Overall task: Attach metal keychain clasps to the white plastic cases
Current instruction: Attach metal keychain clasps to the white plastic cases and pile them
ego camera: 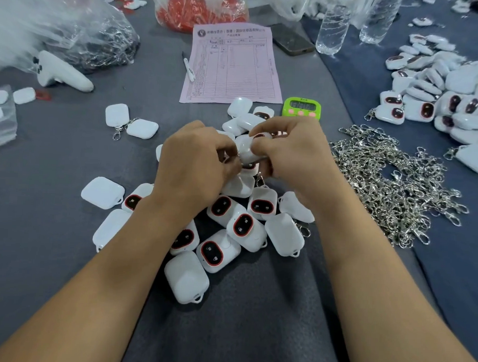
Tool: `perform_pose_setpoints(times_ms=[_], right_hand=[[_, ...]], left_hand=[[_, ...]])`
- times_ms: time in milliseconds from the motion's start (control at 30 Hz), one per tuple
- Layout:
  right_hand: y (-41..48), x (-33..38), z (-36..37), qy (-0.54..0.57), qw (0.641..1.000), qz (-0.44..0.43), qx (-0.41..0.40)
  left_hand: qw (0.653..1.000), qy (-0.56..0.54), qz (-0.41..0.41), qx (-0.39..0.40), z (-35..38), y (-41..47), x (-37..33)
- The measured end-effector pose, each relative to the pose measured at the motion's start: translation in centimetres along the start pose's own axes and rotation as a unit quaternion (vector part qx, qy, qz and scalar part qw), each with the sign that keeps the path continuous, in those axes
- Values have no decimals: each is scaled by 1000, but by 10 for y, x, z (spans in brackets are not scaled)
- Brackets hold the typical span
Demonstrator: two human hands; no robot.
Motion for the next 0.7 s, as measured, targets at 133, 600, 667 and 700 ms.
perform_pose_setpoints(times_ms=[133, 600, 667, 700], right_hand=[[4, -7, -1, 154, 984, 82, 44], [1, -9, 4, 257, 954, 108, 113], [0, -7, 5, 248, 959, 92, 100], [0, -6, 6, 244, 962, 86, 93]], left_hand=[[987, -129, -72, -60, -5, 0, 11], [946, -308, -103, 12, -2, 5, 21], [973, -221, -44, 44, -5, 9, 17], [983, -173, -20, 51, -7, 10, 13]])
Point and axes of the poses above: each hand's wrist, its own y-axis towards the middle knuckle, its own z-axis out of the palm, x = y × z, the point moved 6 cm from there along y, towards the middle knuckle, and after that the axes turned 8 degrees about z, right-handed, at the moved point
